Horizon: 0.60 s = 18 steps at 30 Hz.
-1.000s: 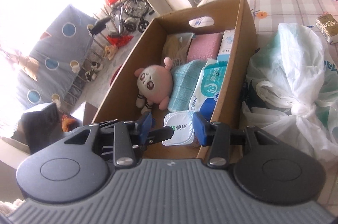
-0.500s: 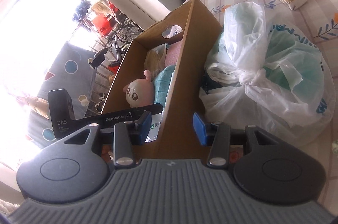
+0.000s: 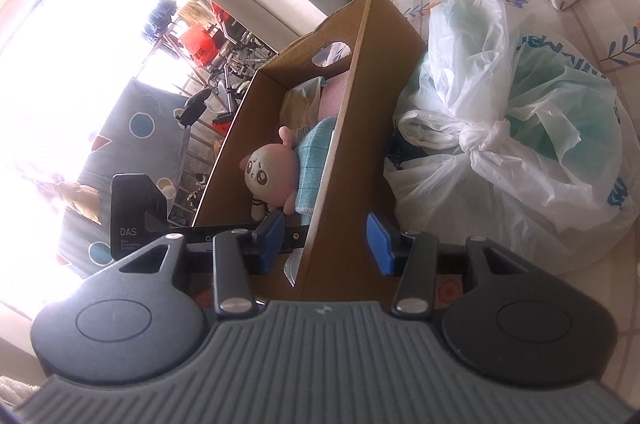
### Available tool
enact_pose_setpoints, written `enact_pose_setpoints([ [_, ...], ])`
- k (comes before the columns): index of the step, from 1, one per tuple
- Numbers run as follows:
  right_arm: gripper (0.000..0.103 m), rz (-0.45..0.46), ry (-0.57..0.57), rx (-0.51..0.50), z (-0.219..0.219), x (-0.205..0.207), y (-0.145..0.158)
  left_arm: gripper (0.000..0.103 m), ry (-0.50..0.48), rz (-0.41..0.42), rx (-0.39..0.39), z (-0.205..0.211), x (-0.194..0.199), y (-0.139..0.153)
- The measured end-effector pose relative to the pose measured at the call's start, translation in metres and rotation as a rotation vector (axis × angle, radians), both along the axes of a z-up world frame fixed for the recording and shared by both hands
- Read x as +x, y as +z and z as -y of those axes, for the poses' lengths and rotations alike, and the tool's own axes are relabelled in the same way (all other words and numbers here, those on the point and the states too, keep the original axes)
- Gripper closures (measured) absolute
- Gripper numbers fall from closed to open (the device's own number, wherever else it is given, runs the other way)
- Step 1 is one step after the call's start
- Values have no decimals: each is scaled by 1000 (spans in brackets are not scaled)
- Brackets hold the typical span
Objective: Organize soft objects
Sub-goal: 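Withdraw the right tool from the box toward the striped towel roll, then grasp the orange-and-white striped towel roll with the right tool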
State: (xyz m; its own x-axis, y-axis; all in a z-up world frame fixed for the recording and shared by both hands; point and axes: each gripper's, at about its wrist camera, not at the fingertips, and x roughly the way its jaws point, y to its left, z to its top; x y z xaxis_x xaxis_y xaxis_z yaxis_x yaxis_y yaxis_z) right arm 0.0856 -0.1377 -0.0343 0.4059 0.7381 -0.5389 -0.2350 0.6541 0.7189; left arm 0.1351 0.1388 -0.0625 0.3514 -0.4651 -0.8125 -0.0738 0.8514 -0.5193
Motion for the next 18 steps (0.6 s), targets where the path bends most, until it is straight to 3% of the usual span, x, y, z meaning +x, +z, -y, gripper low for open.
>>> enact_pose_setpoints([
  [2,56,-7,-7,2,1,-1,-2,51,14,0,-34,0,-3,-3],
  [5,54,-10,-26,0,5,-7,-4,38,61,73,-15,-1,-13,7],
  [11,45,64,-148,-54,25,-31,-3,23,129,397,186,11,-51,61],
  [14,44,98,-226,-85,40,-48,-6,20,80,531,242,33,-67,86],
  [18,44,102,-318,-90,72,-68,-12,17,-37,642,236,77,-80,108],
])
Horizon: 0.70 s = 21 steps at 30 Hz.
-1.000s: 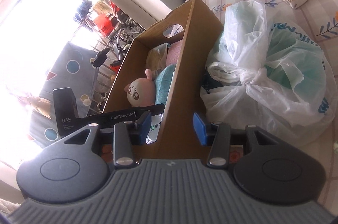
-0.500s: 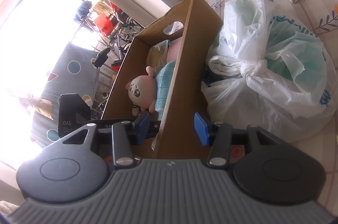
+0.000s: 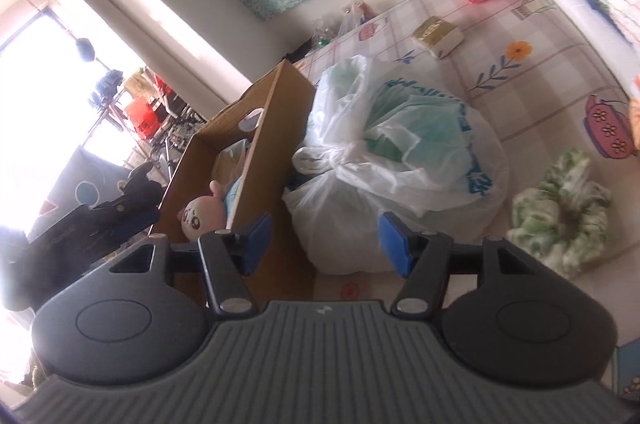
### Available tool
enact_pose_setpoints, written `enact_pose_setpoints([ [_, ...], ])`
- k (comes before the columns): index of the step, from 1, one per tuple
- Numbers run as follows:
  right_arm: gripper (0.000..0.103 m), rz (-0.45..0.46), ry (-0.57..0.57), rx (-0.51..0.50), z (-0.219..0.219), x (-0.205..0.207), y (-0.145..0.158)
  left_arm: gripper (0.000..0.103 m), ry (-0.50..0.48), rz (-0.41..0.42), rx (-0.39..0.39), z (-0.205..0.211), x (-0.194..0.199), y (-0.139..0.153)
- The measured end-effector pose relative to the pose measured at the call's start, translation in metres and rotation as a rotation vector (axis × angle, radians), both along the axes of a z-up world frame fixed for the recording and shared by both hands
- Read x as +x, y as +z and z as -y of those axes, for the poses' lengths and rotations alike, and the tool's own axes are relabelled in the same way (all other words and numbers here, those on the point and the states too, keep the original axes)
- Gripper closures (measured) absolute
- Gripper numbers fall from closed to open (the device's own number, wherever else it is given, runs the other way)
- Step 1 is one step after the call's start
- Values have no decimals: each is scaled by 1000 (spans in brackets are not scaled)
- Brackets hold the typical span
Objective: Organize soft objects
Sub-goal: 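Grasp the orange-and-white striped towel roll with the right tool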
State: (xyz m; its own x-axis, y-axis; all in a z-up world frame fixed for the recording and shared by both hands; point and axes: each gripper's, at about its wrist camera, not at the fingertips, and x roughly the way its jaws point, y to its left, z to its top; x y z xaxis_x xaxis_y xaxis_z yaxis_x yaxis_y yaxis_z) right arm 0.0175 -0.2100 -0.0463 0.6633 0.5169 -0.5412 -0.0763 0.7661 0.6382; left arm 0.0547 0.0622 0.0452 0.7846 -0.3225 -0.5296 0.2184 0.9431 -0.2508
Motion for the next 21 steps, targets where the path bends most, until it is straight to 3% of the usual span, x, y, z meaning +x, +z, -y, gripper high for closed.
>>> enact_pose_setpoints([
  [4,44,11,-109,-32,44,-22,0,17,-142,15,19,49,-5,0],
  [10,44,-4,-246,-140,110,-38,2,20,-316,-43,60,129,-3,-30],
  [12,44,-31,-264,-168,129,-35,-3,29,-360,-75,89,153,1,-42],
  [21,54,-179,-247,-249,170,7,-46,47,-510,-168,168,232,5,-97],
])
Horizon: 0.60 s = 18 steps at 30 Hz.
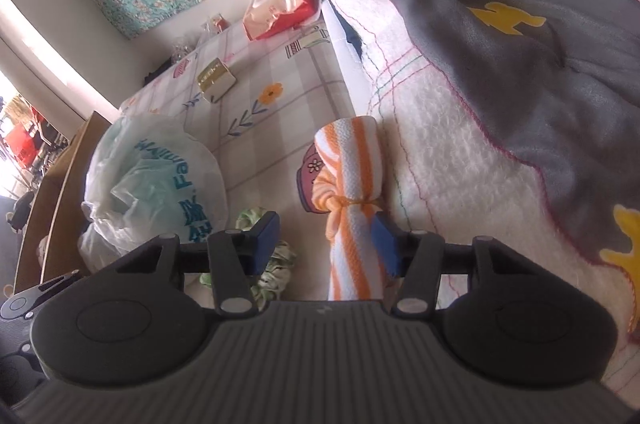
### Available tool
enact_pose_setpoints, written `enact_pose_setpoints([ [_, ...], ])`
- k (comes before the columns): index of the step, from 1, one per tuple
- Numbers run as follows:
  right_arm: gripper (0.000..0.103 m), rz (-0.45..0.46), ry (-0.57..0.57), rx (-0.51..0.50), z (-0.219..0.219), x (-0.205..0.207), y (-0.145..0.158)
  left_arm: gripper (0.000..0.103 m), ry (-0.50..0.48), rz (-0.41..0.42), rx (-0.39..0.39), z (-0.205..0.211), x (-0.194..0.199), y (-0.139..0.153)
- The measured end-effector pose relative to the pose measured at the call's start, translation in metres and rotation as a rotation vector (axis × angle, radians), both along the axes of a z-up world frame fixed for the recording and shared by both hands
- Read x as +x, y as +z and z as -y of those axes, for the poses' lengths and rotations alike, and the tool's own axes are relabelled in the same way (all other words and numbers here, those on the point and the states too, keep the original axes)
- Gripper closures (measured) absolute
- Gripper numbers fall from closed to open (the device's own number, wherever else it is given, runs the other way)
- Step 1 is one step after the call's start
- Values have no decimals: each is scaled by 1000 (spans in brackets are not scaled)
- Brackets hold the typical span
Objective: Organize soft objects
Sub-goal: 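Grasp the orange-and-white striped towel roll with the right tool, then lift the towel roll and carry it over the box with the right tool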
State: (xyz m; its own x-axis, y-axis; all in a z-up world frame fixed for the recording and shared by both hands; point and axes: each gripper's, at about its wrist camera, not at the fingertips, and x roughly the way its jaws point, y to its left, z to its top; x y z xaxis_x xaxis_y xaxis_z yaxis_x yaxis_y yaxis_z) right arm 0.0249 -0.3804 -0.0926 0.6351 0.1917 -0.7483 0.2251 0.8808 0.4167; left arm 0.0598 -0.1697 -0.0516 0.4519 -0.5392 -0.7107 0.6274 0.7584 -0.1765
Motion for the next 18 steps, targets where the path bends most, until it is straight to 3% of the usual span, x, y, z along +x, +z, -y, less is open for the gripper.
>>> enact_pose_setpoints([
  [6,69,-72,21,-3,7,18,-26,48,-51,-42,10,22,3,-18],
  [11,71,-49,-7,170,14,4,-28,35,-91,-75,16,33,4,-25],
  [16,72,-57,-8,307,5,-14,-34,36,-136,-83,16,39,-1,-30],
  [18,72,-58,-14,335,1,-19,-35,45,-151,-105,8,37,-1,-30],
])
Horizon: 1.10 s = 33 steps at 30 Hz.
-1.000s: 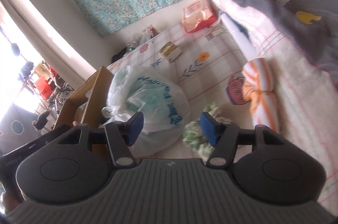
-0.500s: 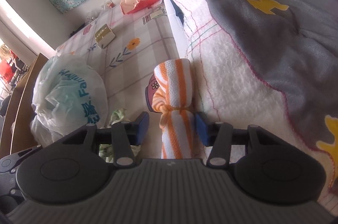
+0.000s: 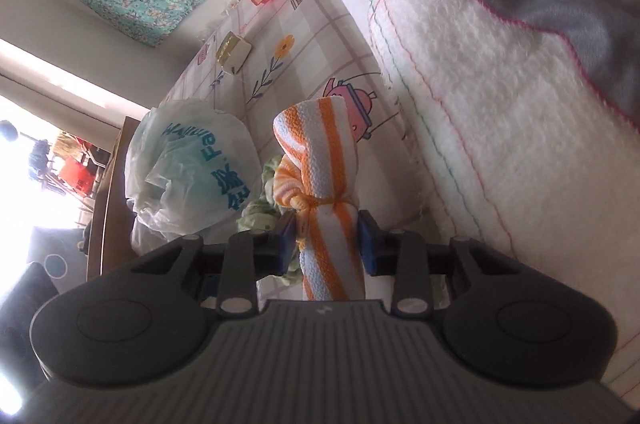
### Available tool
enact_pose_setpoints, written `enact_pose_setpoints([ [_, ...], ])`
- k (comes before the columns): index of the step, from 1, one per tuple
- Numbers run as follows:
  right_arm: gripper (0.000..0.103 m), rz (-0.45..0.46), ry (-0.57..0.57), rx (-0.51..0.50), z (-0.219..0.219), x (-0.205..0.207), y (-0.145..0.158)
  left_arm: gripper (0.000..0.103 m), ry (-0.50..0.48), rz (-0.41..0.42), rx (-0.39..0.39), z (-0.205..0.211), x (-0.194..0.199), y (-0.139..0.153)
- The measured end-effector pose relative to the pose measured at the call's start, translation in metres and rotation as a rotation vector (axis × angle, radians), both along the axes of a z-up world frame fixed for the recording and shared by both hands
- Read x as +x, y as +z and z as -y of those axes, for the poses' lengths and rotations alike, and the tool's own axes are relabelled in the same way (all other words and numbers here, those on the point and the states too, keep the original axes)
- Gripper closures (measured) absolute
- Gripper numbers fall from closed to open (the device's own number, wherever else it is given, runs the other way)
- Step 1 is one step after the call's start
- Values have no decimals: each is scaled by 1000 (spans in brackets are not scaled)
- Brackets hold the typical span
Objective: Organize soft objects
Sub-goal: 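Lift the towel roll and carry it over the box with the right tool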
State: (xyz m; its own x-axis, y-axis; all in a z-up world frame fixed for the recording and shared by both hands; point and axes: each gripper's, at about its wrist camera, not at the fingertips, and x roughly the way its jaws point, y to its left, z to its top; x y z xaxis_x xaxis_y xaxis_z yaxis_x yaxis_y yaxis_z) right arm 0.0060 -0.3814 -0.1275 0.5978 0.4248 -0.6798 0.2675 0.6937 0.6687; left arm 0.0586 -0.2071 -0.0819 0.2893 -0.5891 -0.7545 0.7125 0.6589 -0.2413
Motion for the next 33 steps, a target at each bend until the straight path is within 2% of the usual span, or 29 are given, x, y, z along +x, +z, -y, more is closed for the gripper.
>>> enact_pose_setpoints([
  [3,72,6,-9,7,-3,-5,3,58,-20,-26,-20,-5,-2,4],
  [6,72,24,-11,19,-9,-9,12,58,-18,4,-42,-15,-10,17],
  [12,72,133,31,-3,-34,-13,61,58,16,114,-98,-47,-26,58],
  [17,72,234,122,-9,-75,-4,104,58,117,202,-120,-95,-35,92],
  [21,72,287,239,6,-127,17,130,58,242,237,-138,-153,-36,111],
  [26,72,323,439,37,-223,54,154,58,428,231,-146,-240,-37,124],
  [29,72,304,571,48,-286,75,161,58,558,223,-133,-288,-38,123],
  [33,72,237,744,21,-374,102,159,58,717,159,-129,-349,-32,113],
])
